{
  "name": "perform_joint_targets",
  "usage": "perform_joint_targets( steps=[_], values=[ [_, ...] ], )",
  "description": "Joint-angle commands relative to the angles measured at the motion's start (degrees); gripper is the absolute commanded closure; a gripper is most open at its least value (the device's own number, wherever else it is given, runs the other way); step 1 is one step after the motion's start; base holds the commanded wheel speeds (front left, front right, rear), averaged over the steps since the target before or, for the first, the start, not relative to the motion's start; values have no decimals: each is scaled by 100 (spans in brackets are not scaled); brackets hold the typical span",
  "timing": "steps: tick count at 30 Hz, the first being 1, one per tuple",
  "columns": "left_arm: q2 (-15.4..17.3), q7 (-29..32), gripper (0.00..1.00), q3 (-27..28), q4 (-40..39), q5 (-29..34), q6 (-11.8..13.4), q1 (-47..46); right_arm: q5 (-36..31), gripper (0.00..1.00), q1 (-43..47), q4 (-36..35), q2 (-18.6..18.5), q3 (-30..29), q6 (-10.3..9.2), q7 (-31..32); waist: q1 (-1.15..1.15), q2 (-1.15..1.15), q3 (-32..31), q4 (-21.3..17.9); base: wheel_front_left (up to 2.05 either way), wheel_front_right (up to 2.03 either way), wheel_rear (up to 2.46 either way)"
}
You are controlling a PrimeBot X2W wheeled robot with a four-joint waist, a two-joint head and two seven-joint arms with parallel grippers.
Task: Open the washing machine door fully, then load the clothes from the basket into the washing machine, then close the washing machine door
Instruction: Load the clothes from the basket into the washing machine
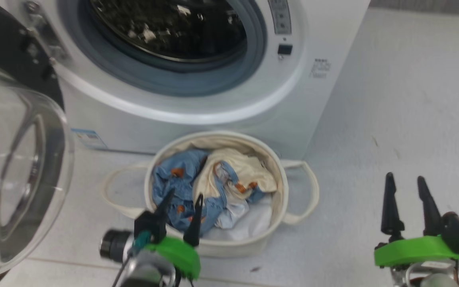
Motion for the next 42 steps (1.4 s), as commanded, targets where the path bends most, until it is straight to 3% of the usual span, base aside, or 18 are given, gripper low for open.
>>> perform_joint_targets(
  steps=[1,5,14,22,27,38,42],
  values=[
    [32,-35,0,76,37,-67,52,-489,-47,0,-246,-141,-29,17,25,-70,0,0,462,-234,0,0,0],
    [32,-35,0,-131,627,-278,41,-1128,-83,0,-490,-129,-29,-137,25,-70,0,0,1014,-441,0,0,0],
    [32,1,0,-662,2175,-790,-244,-2554,145,0,-1120,-304,-29,-39,25,-70,0,0,2183,-860,0,0,0],
    [32,459,0,-985,3271,-1086,-179,-3482,303,0,-1540,-474,-29,153,25,-70,0,0,2825,-1113,0,0,0],
    [32,694,0,-1166,3561,-1165,-38,-3780,299,0,-1678,-543,-29,163,25,-70,0,0,3016,-1169,0,0,0],
    [32,1227,0,-1653,3878,-1196,810,-4310,158,0,-1883,-702,-29,287,25,-70,0,0,3387,-1191,0,0,0],
    [32,1348,0,-1784,3895,-1259,945,-4409,88,0,-1946,-775,-29,328,25,-70,0,0,3538,-1212,0,0,0]
  ],
)
